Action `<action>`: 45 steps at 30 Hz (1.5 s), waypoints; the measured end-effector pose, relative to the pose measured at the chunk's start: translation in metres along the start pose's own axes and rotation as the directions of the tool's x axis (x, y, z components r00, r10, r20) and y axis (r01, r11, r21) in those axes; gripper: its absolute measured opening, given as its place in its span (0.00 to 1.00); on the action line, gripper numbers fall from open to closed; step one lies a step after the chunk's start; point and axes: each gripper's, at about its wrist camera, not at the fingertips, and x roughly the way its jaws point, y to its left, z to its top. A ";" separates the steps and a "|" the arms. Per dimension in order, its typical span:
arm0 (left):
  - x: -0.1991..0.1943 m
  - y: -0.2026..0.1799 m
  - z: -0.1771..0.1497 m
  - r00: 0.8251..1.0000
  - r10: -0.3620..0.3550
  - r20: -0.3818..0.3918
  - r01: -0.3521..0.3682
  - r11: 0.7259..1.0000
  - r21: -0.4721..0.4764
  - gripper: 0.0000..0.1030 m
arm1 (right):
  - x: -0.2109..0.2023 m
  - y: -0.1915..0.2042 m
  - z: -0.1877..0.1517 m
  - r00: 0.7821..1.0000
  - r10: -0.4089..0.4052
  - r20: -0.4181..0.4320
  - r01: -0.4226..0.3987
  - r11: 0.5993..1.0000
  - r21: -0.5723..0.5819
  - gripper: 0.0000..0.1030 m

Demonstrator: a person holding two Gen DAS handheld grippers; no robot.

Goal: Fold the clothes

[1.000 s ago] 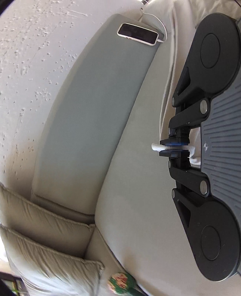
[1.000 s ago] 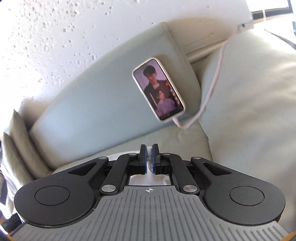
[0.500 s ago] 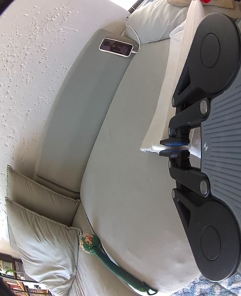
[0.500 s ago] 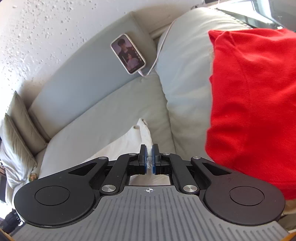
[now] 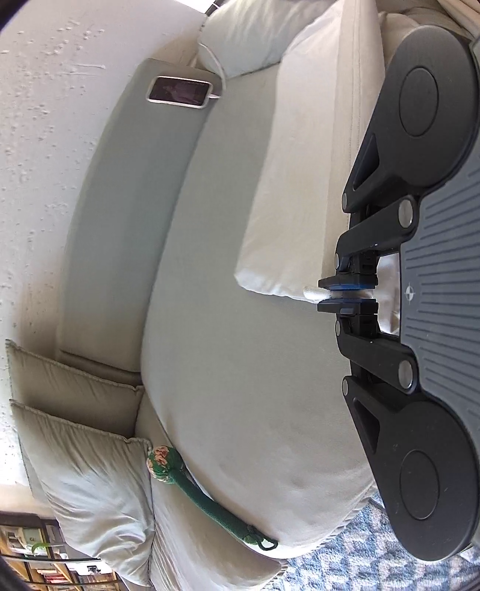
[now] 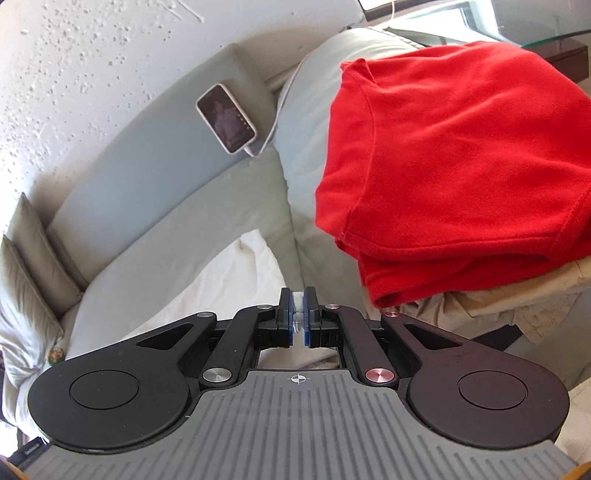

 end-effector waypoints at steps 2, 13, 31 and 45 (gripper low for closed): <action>0.004 -0.001 -0.001 0.997 0.058 -0.059 -0.058 0.998 -0.002 0.14 | 0.009 0.004 -0.004 0.999 -0.016 -0.052 0.013 0.998 -0.067 0.07; -0.021 -0.070 0.008 0.989 -0.120 0.088 0.102 0.977 0.190 0.36 | 0.009 0.057 -0.013 0.994 0.010 -0.110 -0.038 0.965 -0.258 0.31; -0.012 -0.080 -0.068 0.904 -0.190 -0.382 0.326 0.885 0.332 0.34 | 0.048 0.107 -0.069 0.888 -0.191 -0.419 -0.120 0.782 -0.611 0.39; -0.034 -0.047 -0.063 0.955 -0.220 -0.199 0.237 0.969 0.064 0.40 | -0.011 0.095 -0.095 0.913 0.001 -0.408 -0.194 0.881 -0.432 0.53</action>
